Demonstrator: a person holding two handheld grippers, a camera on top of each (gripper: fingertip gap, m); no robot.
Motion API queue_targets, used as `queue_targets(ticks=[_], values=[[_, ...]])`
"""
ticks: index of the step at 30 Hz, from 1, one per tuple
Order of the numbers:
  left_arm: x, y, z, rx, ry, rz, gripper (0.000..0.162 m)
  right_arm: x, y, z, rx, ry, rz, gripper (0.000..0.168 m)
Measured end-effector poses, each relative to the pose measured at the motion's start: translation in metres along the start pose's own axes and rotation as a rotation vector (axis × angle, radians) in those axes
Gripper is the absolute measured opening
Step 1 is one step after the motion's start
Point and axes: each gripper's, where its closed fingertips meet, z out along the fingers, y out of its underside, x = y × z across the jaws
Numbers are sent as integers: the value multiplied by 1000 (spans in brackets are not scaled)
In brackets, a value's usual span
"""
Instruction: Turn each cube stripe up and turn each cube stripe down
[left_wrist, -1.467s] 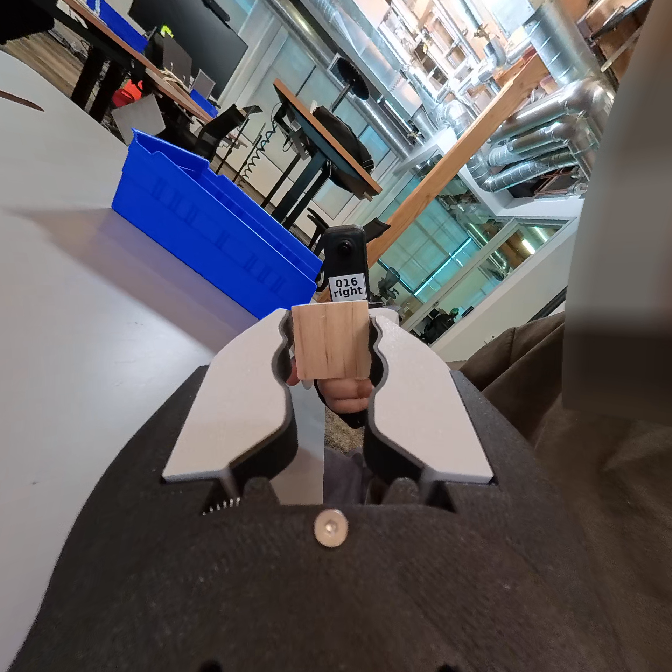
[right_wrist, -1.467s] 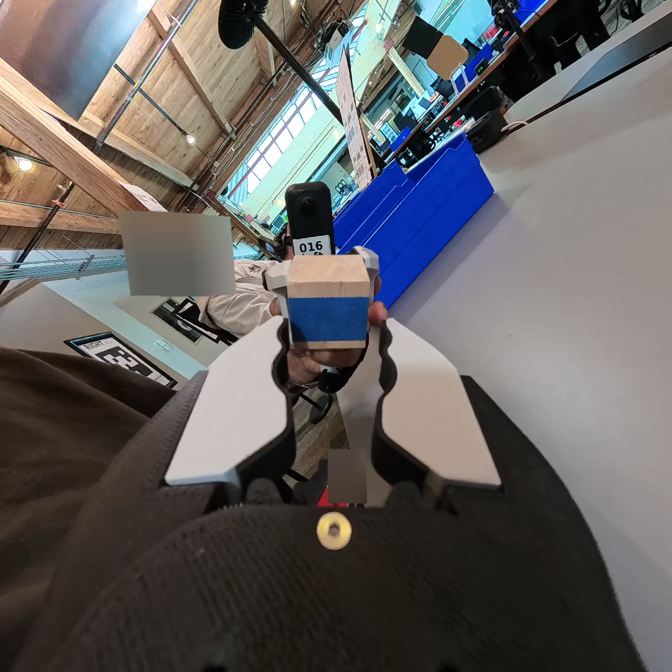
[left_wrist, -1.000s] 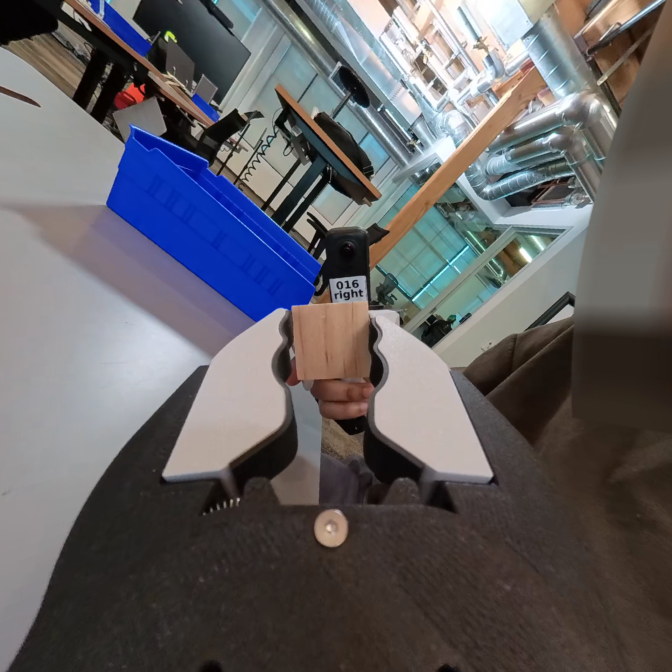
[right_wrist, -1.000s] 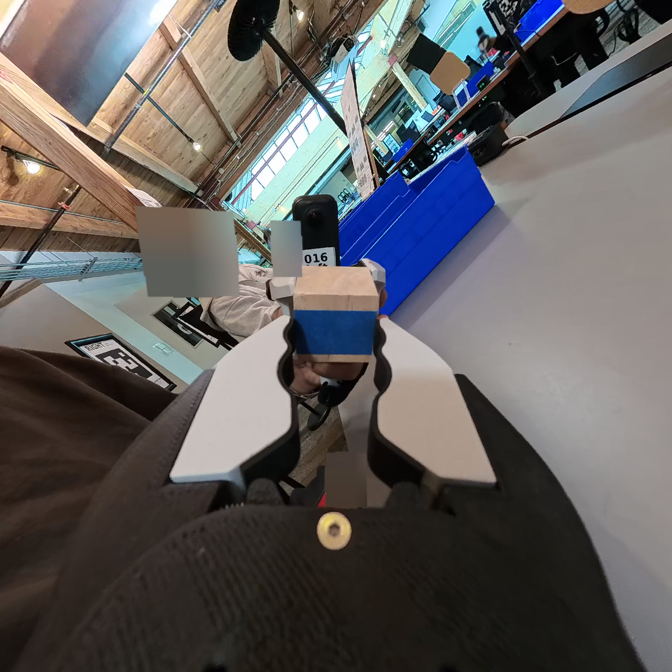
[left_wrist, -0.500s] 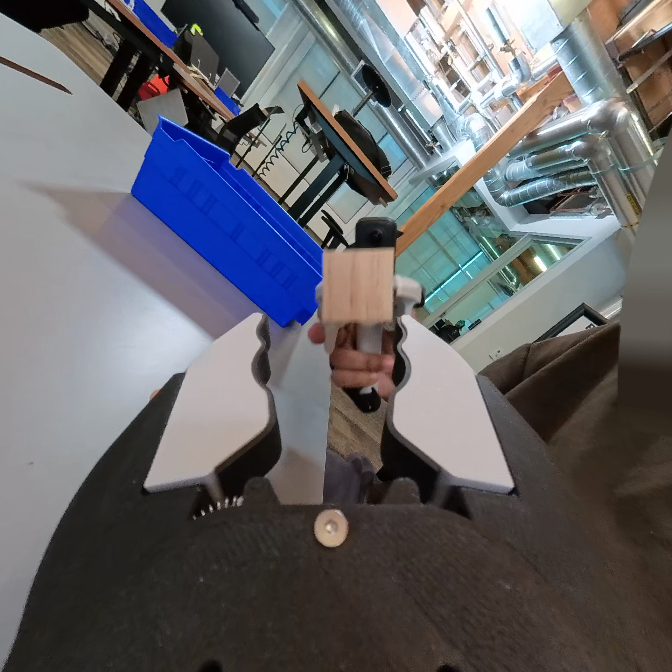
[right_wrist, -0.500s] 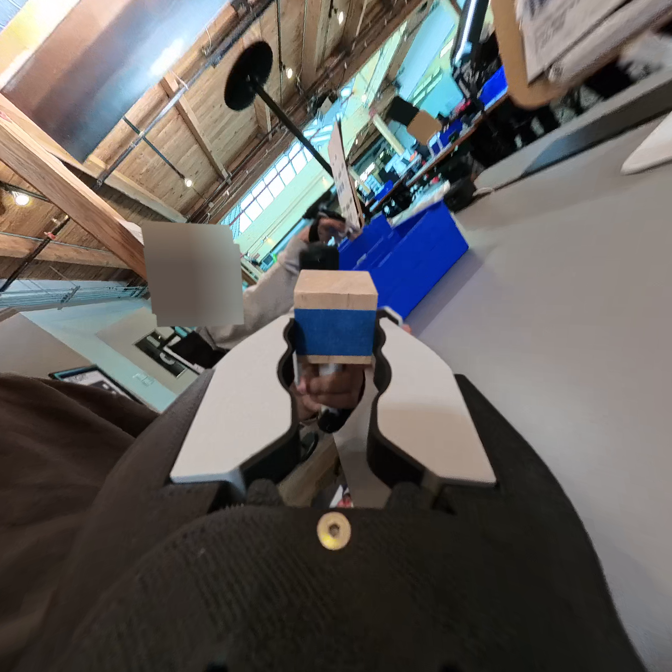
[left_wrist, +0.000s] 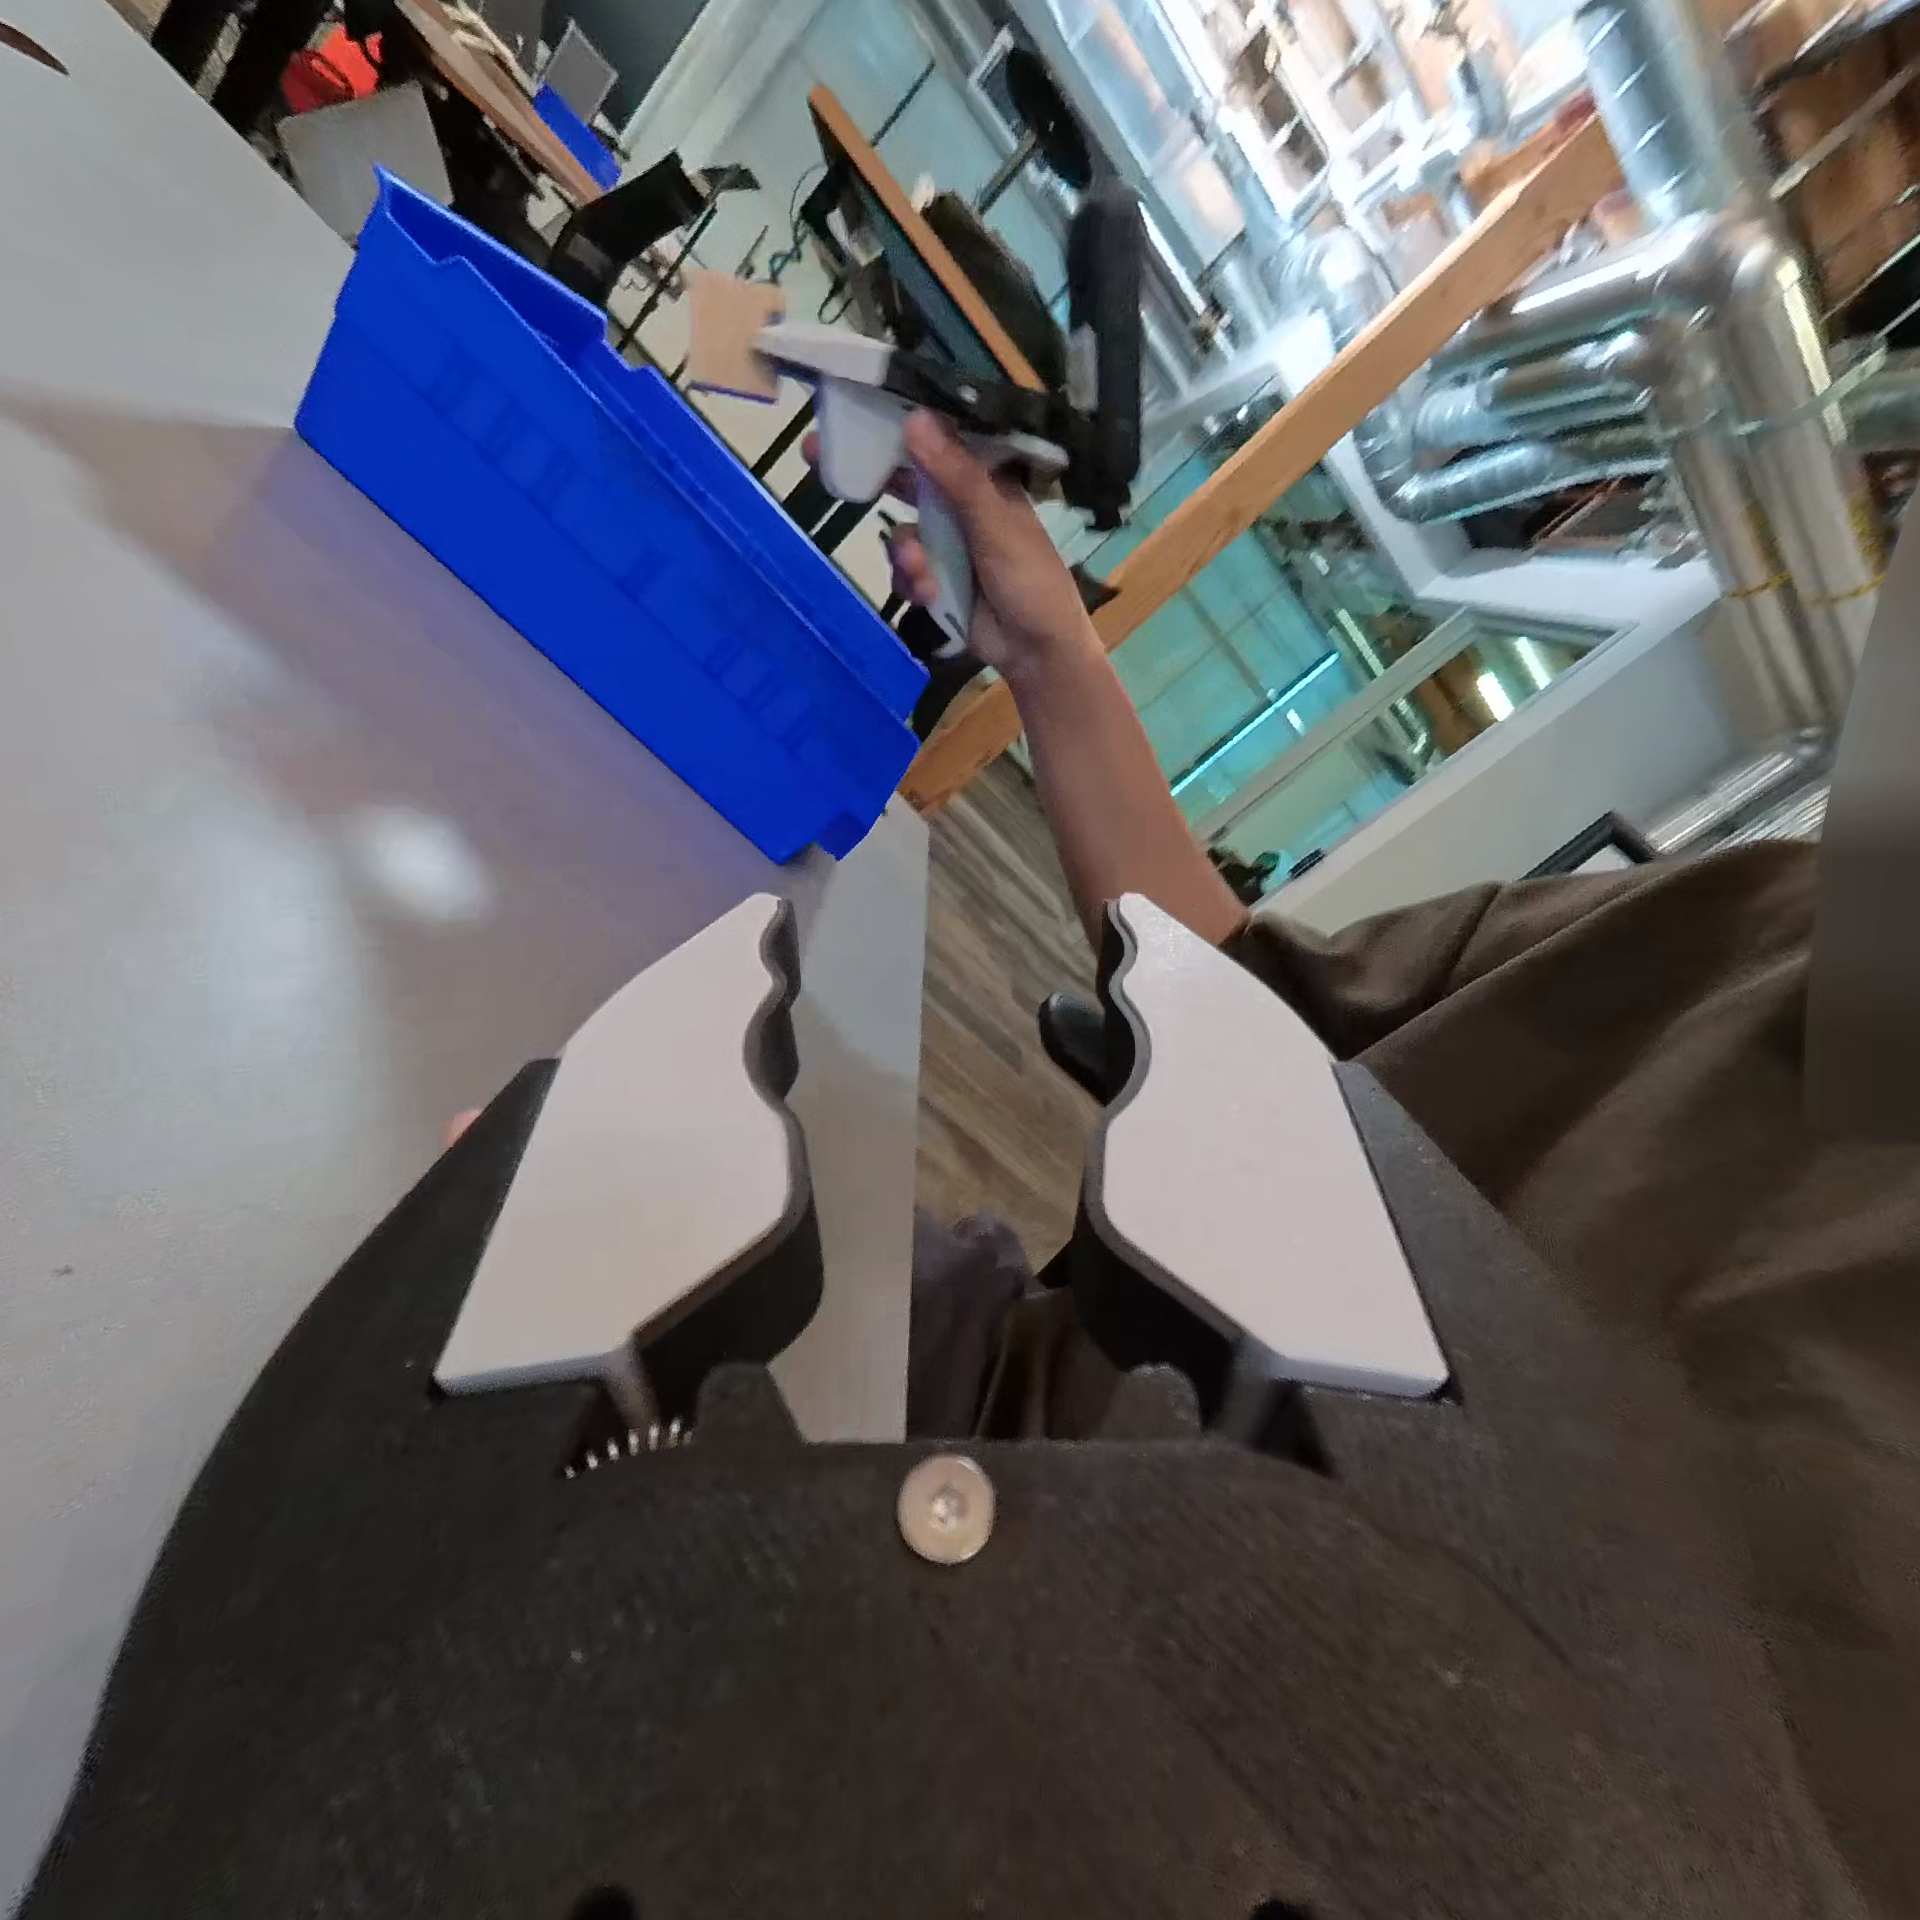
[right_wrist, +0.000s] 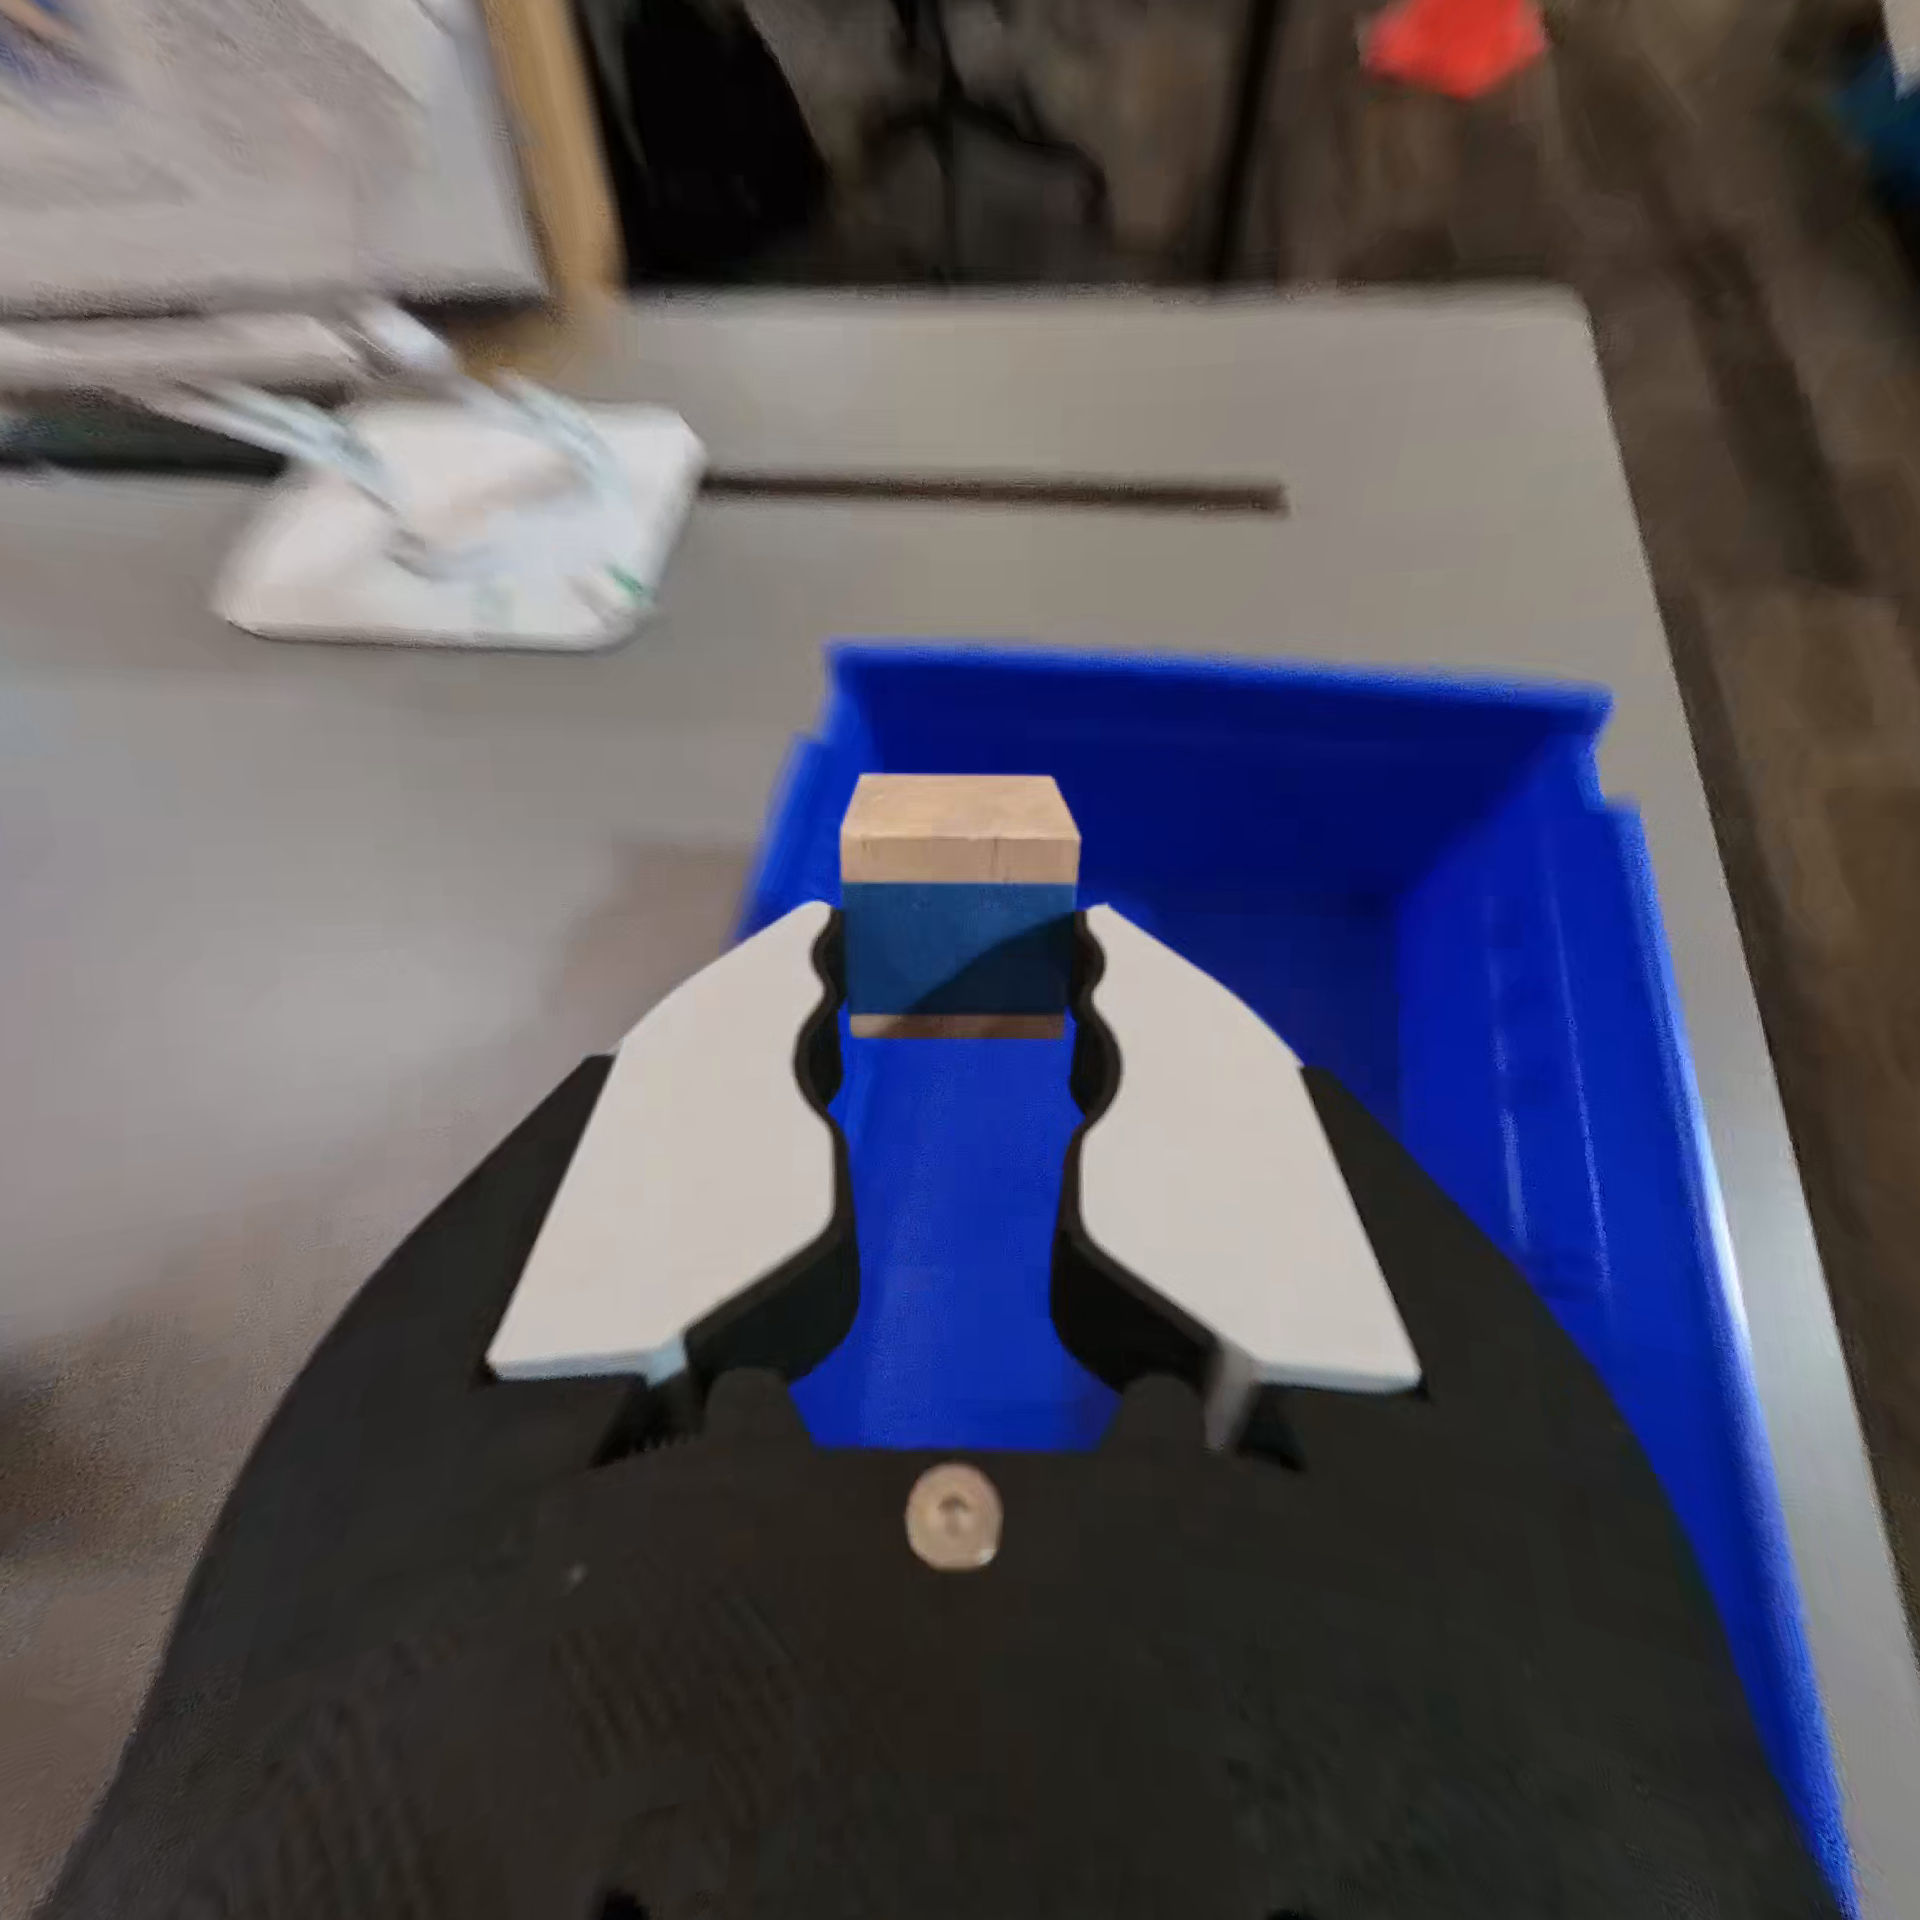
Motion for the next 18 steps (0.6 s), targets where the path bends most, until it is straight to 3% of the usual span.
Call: queue_targets(ticks=[3, 6, 18], values=[[2, 10, 5, -59, -11, 41, 55, 24, 46, 36, -289, 27, 53, 42], [5, 22, 11, -121, 5, 44, 55, 22, 63, 61, -391, 0, 55, 42], [0, 60, 18, -313, -13, 105, 58, 18, 68, 106, -501, 50, 38, 42]])
